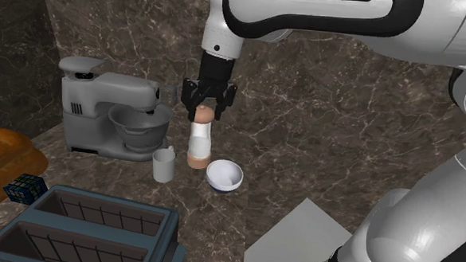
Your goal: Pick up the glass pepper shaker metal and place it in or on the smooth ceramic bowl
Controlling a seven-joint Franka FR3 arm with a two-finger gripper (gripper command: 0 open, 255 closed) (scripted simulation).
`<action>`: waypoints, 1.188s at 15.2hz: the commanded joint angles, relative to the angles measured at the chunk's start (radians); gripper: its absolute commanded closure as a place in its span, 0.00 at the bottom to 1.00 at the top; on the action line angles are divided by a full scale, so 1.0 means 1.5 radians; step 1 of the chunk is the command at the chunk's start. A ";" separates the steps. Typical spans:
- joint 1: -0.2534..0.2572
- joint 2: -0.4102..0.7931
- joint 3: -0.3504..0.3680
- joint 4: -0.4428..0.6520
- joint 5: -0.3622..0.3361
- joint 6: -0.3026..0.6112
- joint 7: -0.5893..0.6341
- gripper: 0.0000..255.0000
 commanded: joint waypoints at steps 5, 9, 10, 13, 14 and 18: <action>-0.036 -0.068 -0.064 -0.039 0.010 -0.041 -0.100 1.00; -0.060 -0.095 -0.107 -0.047 0.004 -0.069 -0.162 1.00; -0.062 -0.097 -0.112 -0.047 0.003 -0.072 -0.169 1.00; -0.061 -0.101 -0.111 -0.078 0.005 -0.045 -0.172 1.00; -0.061 -0.102 -0.111 -0.088 0.005 -0.037 -0.173 1.00; -0.060 -0.104 -0.110 -0.126 0.007 -0.001 -0.177 1.00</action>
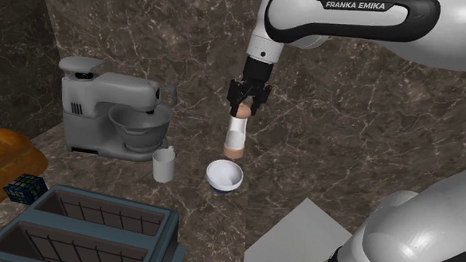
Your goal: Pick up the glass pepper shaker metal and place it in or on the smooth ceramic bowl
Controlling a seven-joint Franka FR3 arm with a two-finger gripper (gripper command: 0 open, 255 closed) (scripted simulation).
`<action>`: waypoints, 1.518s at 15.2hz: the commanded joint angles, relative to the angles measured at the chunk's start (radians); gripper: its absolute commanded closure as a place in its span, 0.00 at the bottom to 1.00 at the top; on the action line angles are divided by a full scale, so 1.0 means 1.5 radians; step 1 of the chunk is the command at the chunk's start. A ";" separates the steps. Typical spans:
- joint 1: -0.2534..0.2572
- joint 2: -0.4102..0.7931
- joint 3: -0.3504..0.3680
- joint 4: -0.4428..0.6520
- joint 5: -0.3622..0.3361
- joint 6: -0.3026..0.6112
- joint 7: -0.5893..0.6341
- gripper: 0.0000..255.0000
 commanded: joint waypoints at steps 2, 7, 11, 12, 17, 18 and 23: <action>0.000 -0.002 0.001 -0.029 0.001 0.027 -0.004 1.00; 0.001 0.000 0.003 -0.072 0.004 0.072 -0.009 1.00; 0.002 0.003 0.005 -0.104 0.006 0.108 -0.013 1.00; 0.002 0.005 0.005 -0.112 0.006 0.117 -0.014 1.00; 0.003 0.014 0.008 -0.149 0.009 0.162 -0.018 1.00; 0.004 0.017 0.009 -0.159 0.009 0.175 -0.019 1.00; 0.004 0.017 0.009 -0.159 0.009 0.175 -0.019 1.00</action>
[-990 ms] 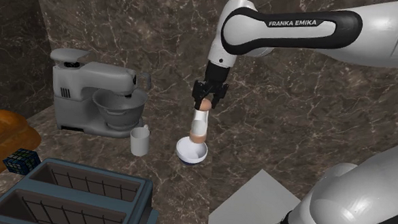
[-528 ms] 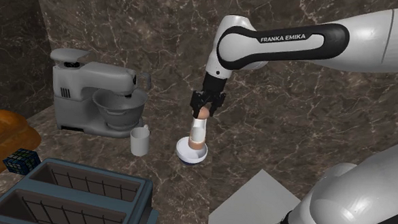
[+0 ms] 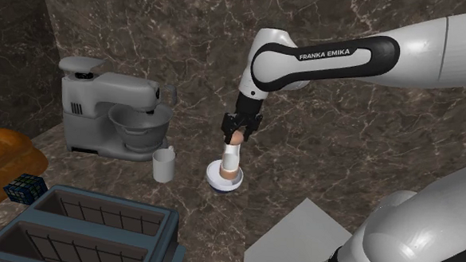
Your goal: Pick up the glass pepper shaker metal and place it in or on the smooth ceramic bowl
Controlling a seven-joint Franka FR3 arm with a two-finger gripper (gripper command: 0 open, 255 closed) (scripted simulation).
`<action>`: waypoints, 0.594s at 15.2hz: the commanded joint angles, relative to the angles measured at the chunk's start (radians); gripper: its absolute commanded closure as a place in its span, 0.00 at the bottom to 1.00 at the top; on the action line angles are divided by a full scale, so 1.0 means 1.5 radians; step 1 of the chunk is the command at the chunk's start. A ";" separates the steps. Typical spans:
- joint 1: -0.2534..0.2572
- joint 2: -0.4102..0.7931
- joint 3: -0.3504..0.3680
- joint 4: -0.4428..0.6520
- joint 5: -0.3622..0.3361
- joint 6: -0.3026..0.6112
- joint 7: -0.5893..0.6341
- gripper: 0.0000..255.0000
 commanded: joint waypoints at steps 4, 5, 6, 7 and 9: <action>0.000 0.000 0.000 0.000 0.000 0.001 0.000 0.00; 0.000 0.000 0.000 0.000 0.000 0.001 0.000 0.00; 0.000 0.000 0.000 0.000 0.000 0.001 0.000 0.00; 0.000 0.000 0.000 0.000 0.000 0.001 0.000 0.00; 0.000 0.000 0.000 0.000 0.000 0.001 0.000 0.00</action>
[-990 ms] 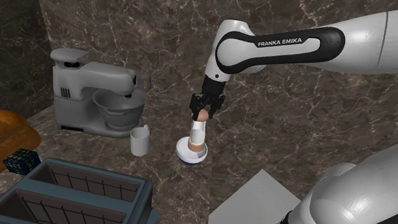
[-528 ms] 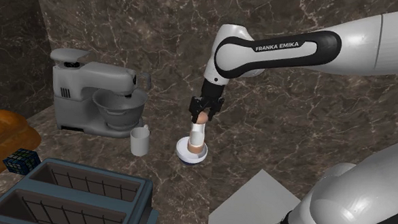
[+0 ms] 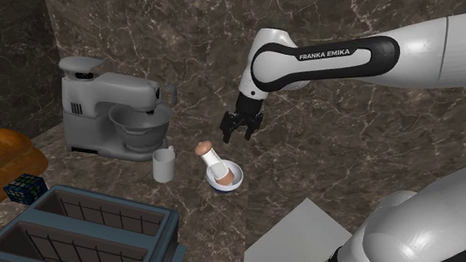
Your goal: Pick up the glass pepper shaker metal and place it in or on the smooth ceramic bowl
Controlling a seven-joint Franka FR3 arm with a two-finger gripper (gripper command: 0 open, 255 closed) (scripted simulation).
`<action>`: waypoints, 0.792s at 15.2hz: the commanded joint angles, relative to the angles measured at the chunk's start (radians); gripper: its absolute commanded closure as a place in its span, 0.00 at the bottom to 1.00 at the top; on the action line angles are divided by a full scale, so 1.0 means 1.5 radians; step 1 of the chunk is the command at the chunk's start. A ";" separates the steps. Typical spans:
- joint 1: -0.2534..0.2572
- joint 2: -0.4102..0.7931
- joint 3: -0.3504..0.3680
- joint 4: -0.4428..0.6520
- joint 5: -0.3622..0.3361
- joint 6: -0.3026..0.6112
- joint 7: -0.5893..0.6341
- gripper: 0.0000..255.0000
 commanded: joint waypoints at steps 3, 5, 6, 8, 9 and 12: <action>-0.004 -0.014 -0.008 0.053 -0.005 -0.068 0.001 0.00; -0.005 -0.017 -0.010 0.069 -0.006 -0.086 0.001 0.00; -0.005 -0.017 -0.010 0.069 -0.006 -0.086 0.001 0.00; -0.005 -0.017 -0.010 0.069 -0.006 -0.086 0.001 0.00; -0.005 -0.017 -0.010 0.069 -0.006 -0.086 0.001 0.00; -0.005 -0.017 -0.010 0.069 -0.006 -0.086 0.001 0.00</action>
